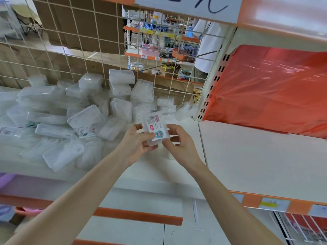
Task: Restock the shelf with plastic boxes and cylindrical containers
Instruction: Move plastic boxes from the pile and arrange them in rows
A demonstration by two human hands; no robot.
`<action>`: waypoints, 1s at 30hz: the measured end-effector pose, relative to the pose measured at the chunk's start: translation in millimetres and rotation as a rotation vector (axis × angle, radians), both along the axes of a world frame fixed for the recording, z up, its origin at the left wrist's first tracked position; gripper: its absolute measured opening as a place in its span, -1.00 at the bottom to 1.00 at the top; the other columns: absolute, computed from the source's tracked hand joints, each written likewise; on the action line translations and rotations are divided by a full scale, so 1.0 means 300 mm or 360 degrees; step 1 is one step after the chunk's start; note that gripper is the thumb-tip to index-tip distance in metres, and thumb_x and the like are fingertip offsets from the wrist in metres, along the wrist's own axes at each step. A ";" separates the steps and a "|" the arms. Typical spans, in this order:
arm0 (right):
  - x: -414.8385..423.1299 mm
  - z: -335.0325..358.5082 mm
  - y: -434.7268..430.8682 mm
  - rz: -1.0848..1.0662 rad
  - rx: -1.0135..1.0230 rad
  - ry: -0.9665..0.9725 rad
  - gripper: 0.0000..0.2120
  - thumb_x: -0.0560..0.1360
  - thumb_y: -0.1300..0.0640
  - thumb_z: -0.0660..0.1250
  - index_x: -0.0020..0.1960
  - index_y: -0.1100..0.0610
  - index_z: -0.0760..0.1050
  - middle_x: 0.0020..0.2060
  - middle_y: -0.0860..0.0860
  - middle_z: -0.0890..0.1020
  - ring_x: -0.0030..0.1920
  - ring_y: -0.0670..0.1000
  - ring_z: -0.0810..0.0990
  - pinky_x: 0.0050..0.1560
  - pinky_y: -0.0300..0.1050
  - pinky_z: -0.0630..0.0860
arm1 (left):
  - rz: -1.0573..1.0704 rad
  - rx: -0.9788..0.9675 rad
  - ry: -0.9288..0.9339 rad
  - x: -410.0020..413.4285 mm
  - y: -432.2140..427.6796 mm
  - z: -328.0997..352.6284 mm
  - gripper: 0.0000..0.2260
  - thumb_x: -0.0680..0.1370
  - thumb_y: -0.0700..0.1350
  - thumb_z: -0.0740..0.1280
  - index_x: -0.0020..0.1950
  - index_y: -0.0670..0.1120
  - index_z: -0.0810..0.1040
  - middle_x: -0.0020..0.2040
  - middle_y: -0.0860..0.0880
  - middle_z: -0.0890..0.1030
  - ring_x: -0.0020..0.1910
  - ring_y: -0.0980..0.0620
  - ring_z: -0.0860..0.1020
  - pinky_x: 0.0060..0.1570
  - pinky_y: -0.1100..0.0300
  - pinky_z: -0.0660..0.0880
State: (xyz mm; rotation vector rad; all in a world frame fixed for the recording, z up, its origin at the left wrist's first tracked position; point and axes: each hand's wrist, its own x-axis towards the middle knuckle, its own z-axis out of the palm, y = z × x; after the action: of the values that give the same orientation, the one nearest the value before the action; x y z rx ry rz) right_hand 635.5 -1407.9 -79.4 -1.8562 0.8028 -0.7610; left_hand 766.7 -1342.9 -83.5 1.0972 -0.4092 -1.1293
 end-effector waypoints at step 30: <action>-0.048 0.019 -0.027 -0.0445 0.1198 -0.0426 -0.83 0.51 0.42 0.18 0.04 0.26 0.46 -0.11 0.20 0.58 -0.21 0.10 0.58 -0.18 -0.07 0.55 | 0.0118 0.0372 -0.2129 -0.044 0.041 -0.038 -0.36 0.39 -0.09 0.44 0.41 -0.03 0.26 0.31 -0.05 0.35 0.22 -0.06 0.39 0.11 0.12 0.35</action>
State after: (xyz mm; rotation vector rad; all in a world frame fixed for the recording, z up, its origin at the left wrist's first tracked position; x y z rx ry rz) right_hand 621.0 -1415.9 -73.8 -0.9646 1.0082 -0.7242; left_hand 753.4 -1330.5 -94.7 1.9706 -1.2625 -0.2170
